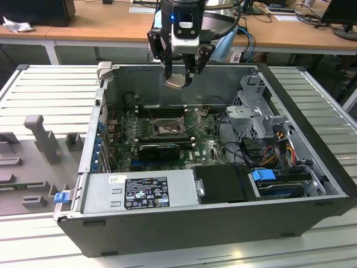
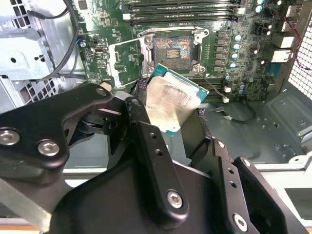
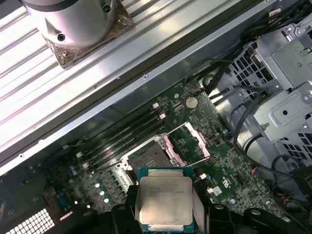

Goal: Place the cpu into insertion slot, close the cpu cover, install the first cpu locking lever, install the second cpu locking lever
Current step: 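Place the cpu into insertion slot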

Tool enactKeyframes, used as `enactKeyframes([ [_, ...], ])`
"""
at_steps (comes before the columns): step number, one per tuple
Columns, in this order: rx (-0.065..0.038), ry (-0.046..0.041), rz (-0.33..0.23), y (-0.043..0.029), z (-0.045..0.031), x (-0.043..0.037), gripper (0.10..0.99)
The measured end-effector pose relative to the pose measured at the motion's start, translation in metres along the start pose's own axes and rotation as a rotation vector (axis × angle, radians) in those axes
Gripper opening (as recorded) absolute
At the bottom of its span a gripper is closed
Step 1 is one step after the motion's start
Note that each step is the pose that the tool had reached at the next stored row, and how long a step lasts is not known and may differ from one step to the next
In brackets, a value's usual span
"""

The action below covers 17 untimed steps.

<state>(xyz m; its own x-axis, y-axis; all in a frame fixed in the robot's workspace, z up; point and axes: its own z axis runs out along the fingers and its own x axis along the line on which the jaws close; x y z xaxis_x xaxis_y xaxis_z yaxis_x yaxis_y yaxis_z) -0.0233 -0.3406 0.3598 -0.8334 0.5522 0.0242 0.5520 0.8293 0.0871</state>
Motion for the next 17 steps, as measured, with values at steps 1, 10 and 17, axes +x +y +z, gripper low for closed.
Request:
enactKeyframes([
  [1,0.0,-0.0001,0.0,0.0,0.0004,0.0,0.525],
  [10,0.0,-0.0008,0.01,-0.0003,0.0031,-0.0001,0.525],
  [17,-0.001,-0.0025,0.029,-0.0004,0.0036,-0.0001,0.525],
])
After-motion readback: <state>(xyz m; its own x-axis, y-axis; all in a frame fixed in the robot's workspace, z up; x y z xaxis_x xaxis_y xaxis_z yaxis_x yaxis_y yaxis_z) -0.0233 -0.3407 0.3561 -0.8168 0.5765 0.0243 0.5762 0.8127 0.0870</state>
